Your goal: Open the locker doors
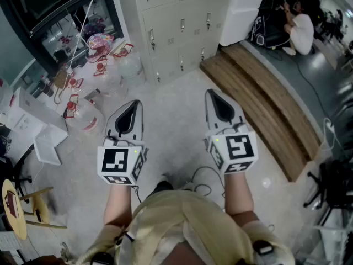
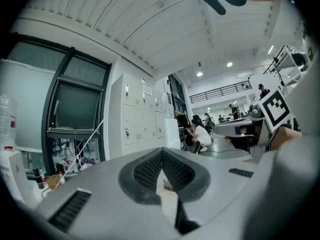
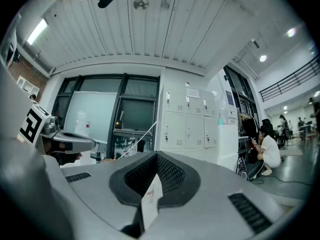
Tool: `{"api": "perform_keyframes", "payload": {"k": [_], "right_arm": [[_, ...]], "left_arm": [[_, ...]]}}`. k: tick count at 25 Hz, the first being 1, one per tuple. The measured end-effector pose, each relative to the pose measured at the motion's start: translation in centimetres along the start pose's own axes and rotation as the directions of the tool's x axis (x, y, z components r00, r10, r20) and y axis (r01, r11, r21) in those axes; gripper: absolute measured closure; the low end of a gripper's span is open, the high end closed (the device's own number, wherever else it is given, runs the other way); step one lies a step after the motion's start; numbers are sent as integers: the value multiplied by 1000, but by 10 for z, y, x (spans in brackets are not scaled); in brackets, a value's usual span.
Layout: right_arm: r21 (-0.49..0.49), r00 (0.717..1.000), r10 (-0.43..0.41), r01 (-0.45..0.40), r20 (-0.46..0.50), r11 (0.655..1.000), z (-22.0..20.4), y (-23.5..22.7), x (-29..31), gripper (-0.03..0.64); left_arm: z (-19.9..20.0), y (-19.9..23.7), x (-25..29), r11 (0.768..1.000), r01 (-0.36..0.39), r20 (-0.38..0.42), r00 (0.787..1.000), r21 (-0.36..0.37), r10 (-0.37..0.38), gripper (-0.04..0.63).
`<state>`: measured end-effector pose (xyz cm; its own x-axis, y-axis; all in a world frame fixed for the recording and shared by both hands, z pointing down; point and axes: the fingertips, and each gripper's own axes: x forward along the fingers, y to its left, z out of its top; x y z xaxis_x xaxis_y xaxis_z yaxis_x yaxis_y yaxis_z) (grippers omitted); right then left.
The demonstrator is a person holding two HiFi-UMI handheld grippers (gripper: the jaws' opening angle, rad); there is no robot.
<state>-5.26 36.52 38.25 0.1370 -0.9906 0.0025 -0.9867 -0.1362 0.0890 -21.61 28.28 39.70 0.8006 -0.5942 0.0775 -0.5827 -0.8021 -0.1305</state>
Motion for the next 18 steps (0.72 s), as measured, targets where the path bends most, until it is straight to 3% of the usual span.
{"api": "perform_keyframes", "payload": {"k": [13,18], "right_arm": [[50,997,73,-73,-7,996,-14,-15,-12,614],[70,996,92,-91,-5,993,-23,-15,5,614]], "left_arm": [[-1,-29,6,999,14,-13,1000,-39,-15,592],[-6,-17,13,1000,2,-20,1000,-31,-2,592]]}}
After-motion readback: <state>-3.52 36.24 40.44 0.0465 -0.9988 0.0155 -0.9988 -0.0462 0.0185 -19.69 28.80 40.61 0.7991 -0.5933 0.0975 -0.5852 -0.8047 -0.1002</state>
